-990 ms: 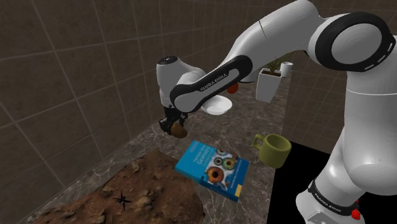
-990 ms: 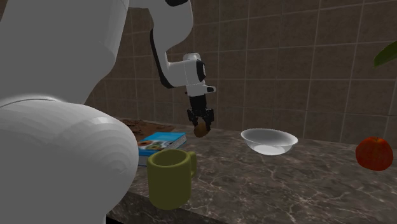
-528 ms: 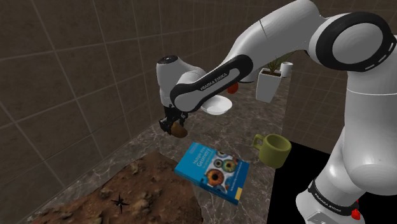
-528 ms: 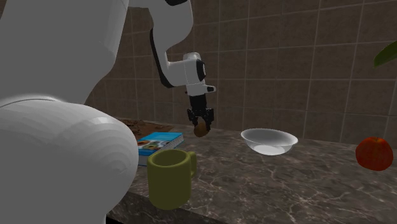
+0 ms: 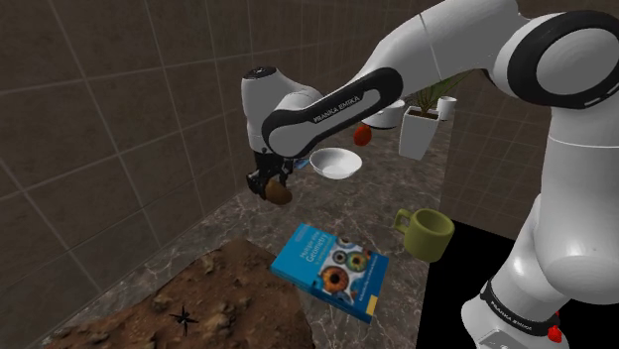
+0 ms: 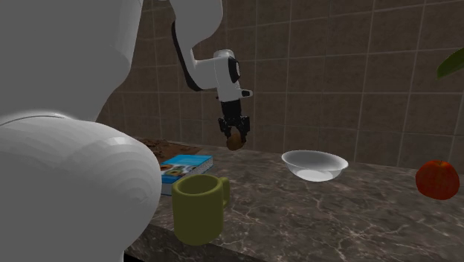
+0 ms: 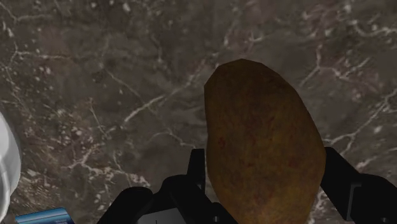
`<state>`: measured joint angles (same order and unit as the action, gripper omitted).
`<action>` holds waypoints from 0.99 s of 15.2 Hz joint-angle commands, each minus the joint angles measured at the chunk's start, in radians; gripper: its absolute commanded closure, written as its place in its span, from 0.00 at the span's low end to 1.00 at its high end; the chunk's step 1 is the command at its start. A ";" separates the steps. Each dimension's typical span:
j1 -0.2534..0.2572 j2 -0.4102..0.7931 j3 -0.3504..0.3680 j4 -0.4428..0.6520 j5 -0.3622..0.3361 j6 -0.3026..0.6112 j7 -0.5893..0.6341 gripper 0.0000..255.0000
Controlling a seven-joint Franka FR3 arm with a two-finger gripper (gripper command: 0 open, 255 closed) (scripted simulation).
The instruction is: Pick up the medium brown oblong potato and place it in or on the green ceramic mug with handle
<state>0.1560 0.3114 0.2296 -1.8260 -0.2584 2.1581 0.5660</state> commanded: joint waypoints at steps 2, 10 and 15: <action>-0.002 -0.016 0.003 0.019 0.009 -0.034 -0.010 1.00; -0.004 -0.052 0.008 0.078 0.029 -0.126 -0.033 1.00; -0.003 -0.069 0.011 0.124 0.038 -0.187 -0.046 1.00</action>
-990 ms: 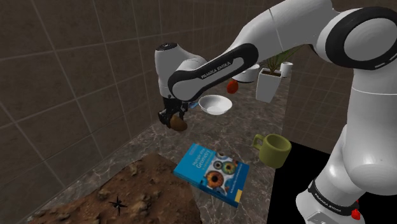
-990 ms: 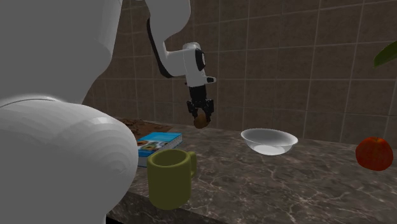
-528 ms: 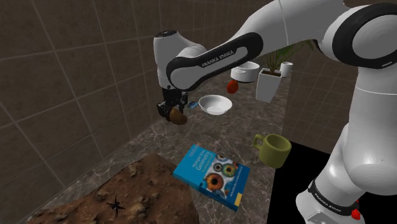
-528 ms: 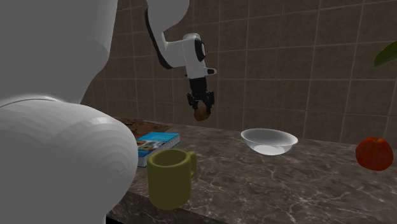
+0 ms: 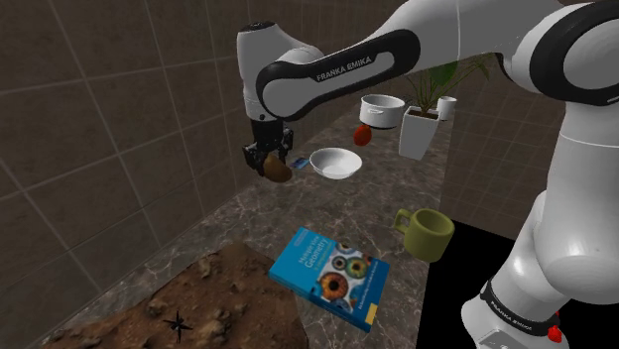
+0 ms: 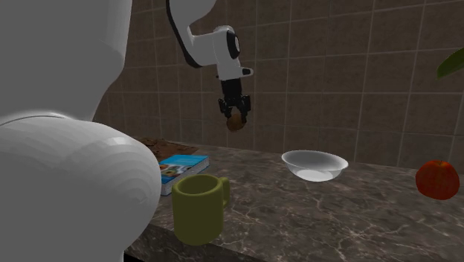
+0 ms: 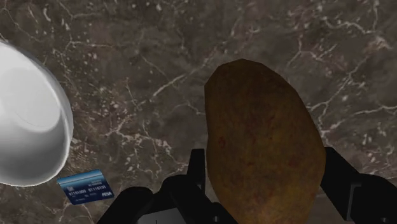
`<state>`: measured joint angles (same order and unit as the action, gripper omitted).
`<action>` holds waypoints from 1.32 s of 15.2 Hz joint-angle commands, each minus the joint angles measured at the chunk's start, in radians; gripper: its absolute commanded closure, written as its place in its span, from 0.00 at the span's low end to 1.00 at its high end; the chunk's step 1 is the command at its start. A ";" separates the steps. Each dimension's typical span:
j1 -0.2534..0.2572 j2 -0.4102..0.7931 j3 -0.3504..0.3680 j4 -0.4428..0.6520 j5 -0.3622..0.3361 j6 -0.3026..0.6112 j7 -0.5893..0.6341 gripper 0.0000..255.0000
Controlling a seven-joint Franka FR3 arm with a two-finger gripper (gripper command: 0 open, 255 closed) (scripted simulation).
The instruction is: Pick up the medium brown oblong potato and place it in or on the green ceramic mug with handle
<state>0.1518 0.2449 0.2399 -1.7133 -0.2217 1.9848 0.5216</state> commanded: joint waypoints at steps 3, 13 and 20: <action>0.001 -0.009 0.002 0.041 0.006 -0.050 -0.009 1.00; -0.025 -0.192 0.000 -0.119 0.054 -0.061 -0.049 1.00; -0.041 -0.480 -0.032 -0.437 0.120 -0.014 -0.117 1.00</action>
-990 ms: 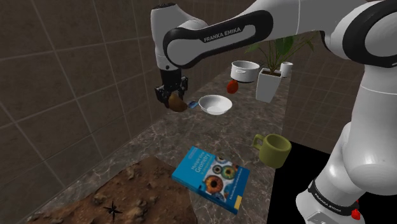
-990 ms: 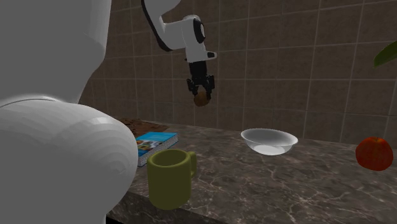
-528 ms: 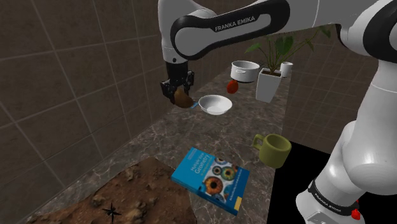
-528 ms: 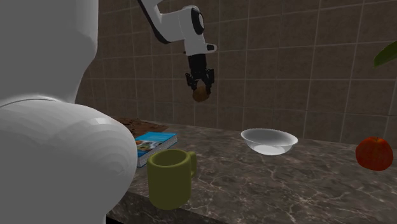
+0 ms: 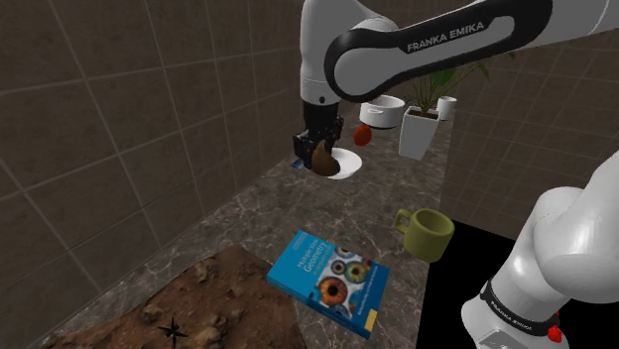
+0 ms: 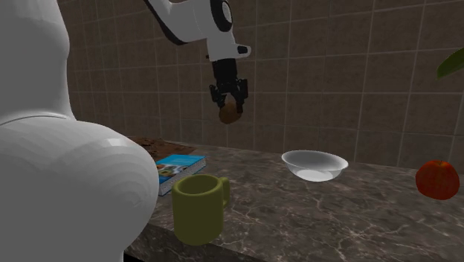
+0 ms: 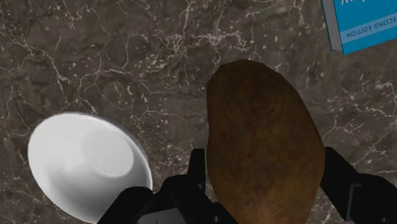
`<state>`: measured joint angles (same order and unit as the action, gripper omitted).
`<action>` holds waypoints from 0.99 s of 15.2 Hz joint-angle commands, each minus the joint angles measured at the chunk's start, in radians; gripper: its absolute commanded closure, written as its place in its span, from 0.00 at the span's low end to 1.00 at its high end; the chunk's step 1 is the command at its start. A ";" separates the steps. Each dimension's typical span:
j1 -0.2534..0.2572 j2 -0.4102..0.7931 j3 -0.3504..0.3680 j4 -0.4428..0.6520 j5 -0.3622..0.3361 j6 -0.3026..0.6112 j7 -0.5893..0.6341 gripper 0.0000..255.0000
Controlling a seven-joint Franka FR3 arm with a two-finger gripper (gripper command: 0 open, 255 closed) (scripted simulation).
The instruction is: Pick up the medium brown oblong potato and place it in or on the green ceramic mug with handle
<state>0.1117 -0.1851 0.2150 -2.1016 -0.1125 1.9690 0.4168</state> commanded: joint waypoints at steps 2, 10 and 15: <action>0.000 -0.131 -0.019 -0.128 0.025 0.002 -0.033 1.00; 0.014 -0.469 -0.081 -0.401 0.053 -0.053 -0.112 1.00; 0.019 -0.697 -0.124 -0.538 0.046 -0.141 -0.159 1.00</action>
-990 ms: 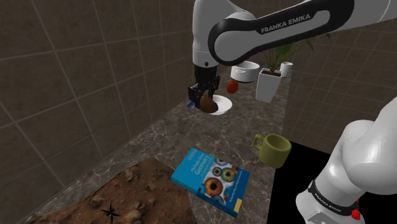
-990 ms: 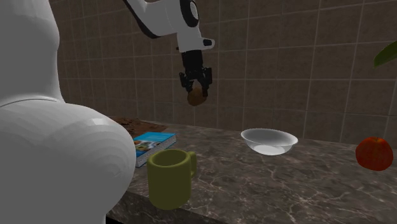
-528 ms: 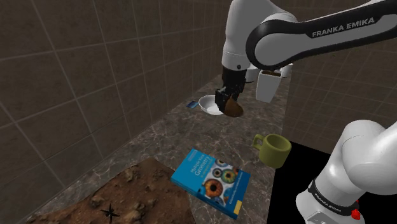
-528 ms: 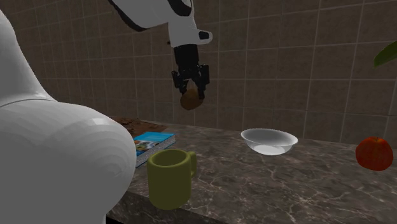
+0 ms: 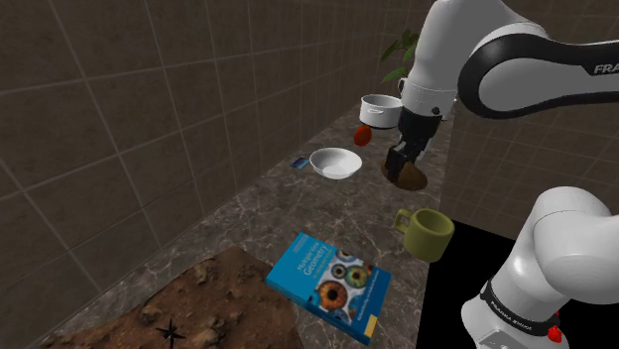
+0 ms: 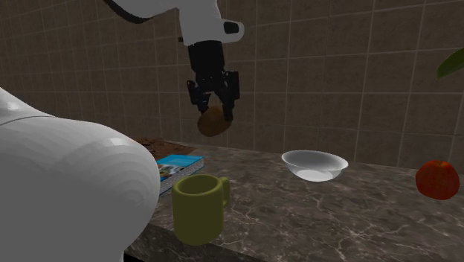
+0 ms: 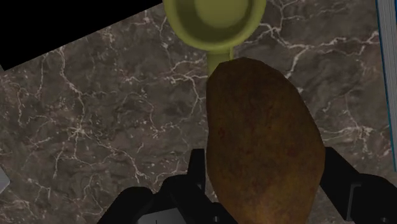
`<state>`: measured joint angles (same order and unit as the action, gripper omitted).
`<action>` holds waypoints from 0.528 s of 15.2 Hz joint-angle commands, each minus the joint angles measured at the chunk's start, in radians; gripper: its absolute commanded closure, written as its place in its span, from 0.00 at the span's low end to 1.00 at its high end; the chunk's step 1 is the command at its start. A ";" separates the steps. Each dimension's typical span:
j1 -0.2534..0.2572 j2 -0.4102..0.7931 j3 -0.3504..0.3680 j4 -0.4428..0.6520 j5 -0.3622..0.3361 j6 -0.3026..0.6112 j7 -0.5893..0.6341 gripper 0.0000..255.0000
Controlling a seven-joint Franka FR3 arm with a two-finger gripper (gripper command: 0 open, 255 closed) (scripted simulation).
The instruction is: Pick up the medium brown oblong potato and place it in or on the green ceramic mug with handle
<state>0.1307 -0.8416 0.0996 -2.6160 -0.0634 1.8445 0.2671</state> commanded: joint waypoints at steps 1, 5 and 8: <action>0.000 -0.088 -0.017 -0.047 -0.006 -0.040 -0.019 1.00; -0.006 -0.301 -0.058 -0.136 -0.030 -0.160 -0.065 1.00; -0.005 -0.311 -0.058 -0.180 -0.030 -0.126 -0.061 1.00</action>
<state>0.1256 -1.1449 0.0432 -2.7794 -0.0925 1.7093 0.2064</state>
